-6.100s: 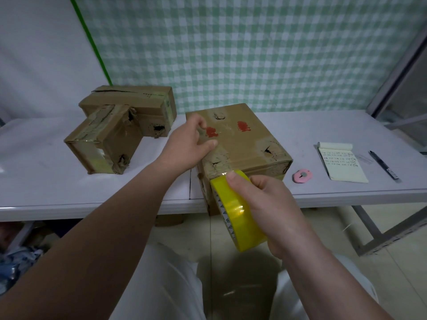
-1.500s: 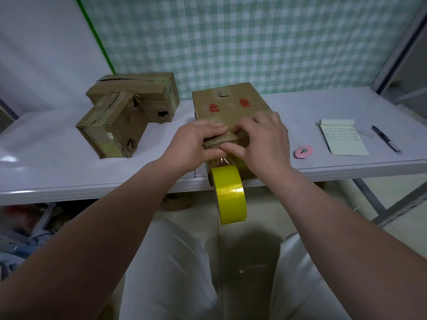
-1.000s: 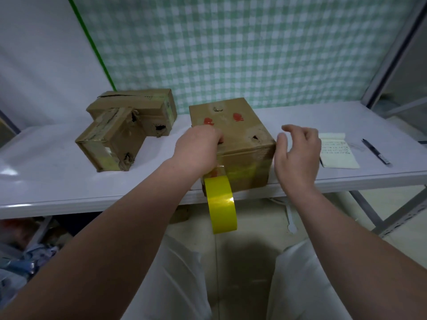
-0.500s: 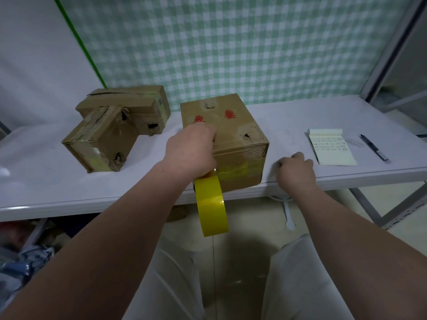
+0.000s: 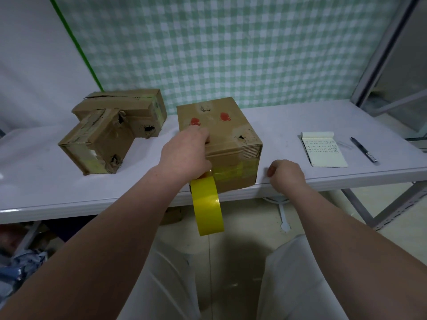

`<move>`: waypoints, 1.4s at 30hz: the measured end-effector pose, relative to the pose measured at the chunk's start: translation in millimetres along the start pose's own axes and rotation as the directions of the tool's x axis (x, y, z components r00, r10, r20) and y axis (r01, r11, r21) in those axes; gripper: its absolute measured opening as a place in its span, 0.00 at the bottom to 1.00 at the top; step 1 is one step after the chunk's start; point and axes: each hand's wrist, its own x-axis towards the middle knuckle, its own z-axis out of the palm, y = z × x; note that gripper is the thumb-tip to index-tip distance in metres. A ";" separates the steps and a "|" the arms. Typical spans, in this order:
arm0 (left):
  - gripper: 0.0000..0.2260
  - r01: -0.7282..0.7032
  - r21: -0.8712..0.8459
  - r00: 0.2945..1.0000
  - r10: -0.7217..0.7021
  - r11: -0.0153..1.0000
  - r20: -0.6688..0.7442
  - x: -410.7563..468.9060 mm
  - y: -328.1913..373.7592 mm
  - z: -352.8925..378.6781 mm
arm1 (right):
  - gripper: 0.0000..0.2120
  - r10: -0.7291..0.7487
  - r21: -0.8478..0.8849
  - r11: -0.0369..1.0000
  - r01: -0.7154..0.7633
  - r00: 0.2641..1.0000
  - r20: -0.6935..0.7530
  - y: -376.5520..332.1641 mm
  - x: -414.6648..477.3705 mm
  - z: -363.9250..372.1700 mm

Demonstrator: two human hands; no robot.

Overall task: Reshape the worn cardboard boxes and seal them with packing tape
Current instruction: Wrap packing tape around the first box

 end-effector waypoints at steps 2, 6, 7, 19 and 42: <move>0.20 -0.003 -0.032 1.000 0.003 0.999 -0.011 0.0 -2.3 2.1 | 0.13 0.005 0.139 0.990 0.003 0.998 -0.056 1.8 -3.9 2.1; 0.21 -0.032 -0.102 0.999 0.028 0.994 -0.045 1.1 -9.6 5.8 | 0.13 0.100 0.444 0.887 0.124 0.888 -0.448 -8.2 -12.1 -8.9; 0.20 -0.042 -0.116 0.998 0.036 0.992 -0.054 1.1 -11.5 6.9 | 0.12 0.113 0.474 0.856 0.207 0.819 -0.563 -15.3 -16.5 -17.7; 0.21 -0.087 -0.457 0.983 0.003 0.885 -0.182 -11.6 -27.0 23.3 | 0.19 -0.405 0.657 0.567 0.497 0.863 -0.303 -106.2 -55.2 -56.6; 0.13 0.494 -0.852 0.780 -0.345 -0.174 0.522 -65.4 -1.0 51.6 | 0.04 -0.500 0.759 0.487 0.432 0.850 -0.163 -108.4 -44.9 -39.7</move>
